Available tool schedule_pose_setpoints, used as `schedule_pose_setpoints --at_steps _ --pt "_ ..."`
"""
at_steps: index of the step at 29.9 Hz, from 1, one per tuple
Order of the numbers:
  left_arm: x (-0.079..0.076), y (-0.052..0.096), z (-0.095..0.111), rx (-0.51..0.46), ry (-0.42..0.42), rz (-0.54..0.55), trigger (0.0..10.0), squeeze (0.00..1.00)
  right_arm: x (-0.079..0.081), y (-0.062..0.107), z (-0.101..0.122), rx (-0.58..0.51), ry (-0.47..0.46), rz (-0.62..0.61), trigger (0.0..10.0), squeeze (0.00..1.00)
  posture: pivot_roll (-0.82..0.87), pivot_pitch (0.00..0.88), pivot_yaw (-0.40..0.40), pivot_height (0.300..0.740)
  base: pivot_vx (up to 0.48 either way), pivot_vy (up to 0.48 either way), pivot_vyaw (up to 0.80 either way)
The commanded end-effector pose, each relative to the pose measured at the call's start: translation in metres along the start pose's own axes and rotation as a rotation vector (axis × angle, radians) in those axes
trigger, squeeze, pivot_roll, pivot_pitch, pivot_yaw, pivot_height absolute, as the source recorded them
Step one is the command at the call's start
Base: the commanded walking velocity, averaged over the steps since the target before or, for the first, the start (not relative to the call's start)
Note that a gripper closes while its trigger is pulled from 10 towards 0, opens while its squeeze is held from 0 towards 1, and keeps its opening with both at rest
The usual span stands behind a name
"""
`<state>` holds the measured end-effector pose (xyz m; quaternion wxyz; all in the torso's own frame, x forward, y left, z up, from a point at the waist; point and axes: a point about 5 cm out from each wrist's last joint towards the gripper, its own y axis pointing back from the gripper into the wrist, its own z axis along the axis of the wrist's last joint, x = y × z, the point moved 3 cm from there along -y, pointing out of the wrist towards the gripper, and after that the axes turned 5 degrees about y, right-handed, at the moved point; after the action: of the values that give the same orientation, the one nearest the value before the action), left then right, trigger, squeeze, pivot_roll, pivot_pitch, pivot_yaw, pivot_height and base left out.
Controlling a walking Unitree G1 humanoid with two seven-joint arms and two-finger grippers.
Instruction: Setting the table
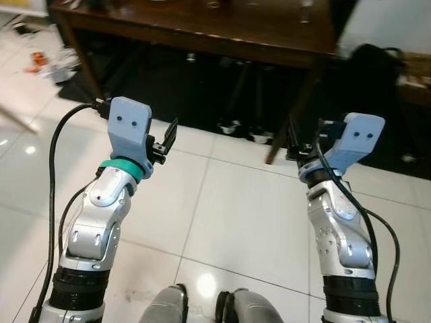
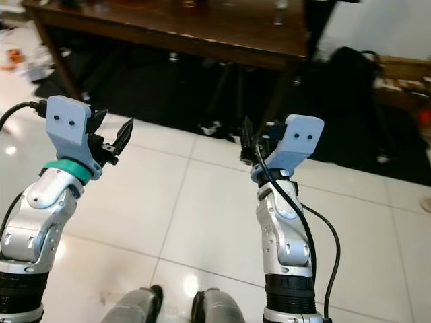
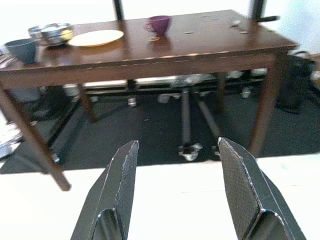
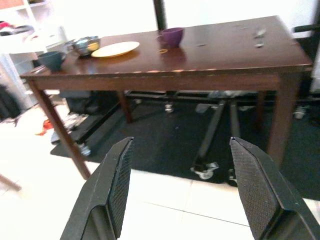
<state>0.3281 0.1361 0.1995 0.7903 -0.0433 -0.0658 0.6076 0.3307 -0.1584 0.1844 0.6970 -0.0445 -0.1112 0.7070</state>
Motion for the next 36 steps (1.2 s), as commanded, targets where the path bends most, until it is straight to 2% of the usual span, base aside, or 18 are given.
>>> schedule_pose_setpoints --at_steps 1,36 --pt "0.0011 -0.0005 -0.0049 0.024 -0.001 0.011 10.0 0.0 -0.0026 0.0008 -0.0043 0.021 0.009 -0.006 10.0 0.0 0.07 0.043 0.001 0.74 0.0 0.0 0.8" --pt "0.0074 -0.0055 -0.0058 0.028 -0.028 0.062 10.0 0.0 0.0004 -0.0003 -0.0021 0.006 0.007 0.014 10.0 0.0 0.07 0.027 0.006 0.74 0.0 0.0 0.8"
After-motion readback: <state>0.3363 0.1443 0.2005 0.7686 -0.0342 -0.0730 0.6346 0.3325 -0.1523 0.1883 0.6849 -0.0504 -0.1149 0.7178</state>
